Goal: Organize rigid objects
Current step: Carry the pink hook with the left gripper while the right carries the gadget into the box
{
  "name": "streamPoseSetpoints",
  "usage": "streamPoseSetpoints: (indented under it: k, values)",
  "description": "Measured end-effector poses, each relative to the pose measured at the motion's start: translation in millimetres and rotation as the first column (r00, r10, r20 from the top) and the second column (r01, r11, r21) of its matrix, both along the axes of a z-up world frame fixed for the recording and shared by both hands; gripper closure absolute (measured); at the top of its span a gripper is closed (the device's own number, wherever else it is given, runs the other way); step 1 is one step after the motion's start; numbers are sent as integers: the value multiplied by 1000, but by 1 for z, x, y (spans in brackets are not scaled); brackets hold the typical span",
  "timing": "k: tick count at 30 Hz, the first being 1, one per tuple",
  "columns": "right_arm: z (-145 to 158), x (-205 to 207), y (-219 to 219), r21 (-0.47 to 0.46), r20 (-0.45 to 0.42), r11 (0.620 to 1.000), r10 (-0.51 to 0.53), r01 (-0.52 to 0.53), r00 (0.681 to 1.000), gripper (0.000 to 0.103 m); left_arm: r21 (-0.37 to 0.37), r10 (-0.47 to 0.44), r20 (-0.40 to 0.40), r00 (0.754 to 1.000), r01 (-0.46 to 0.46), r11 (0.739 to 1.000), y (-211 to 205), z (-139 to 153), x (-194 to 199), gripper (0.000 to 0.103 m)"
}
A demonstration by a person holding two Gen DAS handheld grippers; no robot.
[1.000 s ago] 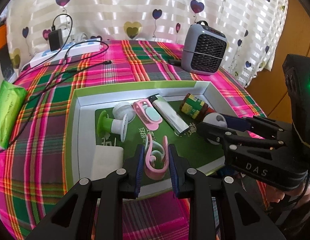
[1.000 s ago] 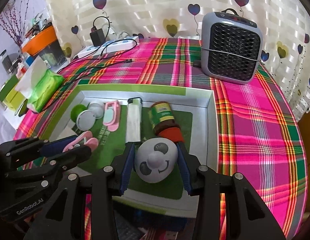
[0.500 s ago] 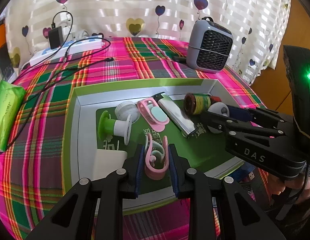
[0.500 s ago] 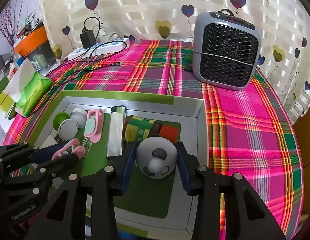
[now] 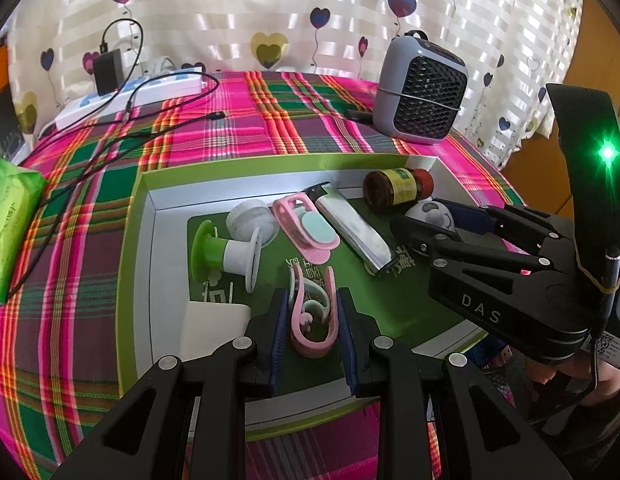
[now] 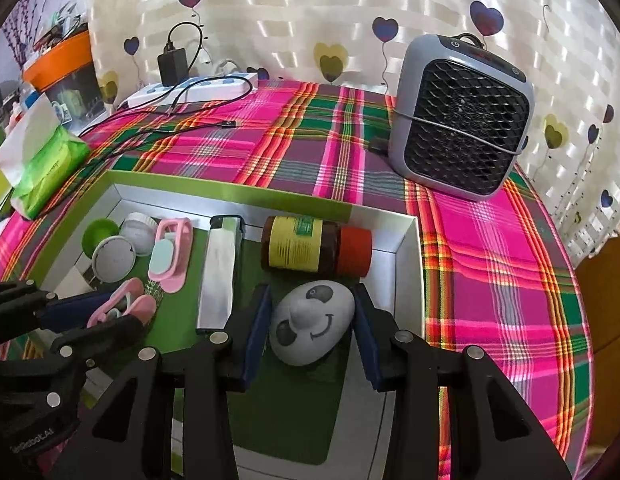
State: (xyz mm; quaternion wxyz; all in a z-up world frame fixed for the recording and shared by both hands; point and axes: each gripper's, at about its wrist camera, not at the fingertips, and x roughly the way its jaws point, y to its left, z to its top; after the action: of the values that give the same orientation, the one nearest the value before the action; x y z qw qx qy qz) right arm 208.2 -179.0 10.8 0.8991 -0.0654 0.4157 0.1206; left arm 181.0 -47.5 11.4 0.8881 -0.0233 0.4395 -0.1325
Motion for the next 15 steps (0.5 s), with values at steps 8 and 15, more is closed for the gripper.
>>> streamPoseSetpoints:
  k: [8, 15]
  values:
    - [0, 0, 1, -4, 6, 1000, 0, 0, 1000, 62, 6, -1, 1, 1000, 1, 1000, 0, 0, 0, 80]
    - [0, 0, 0, -3, 7, 1000, 0, 0, 1000, 62, 6, 0, 1, 1000, 0, 1000, -1, 0, -1, 80]
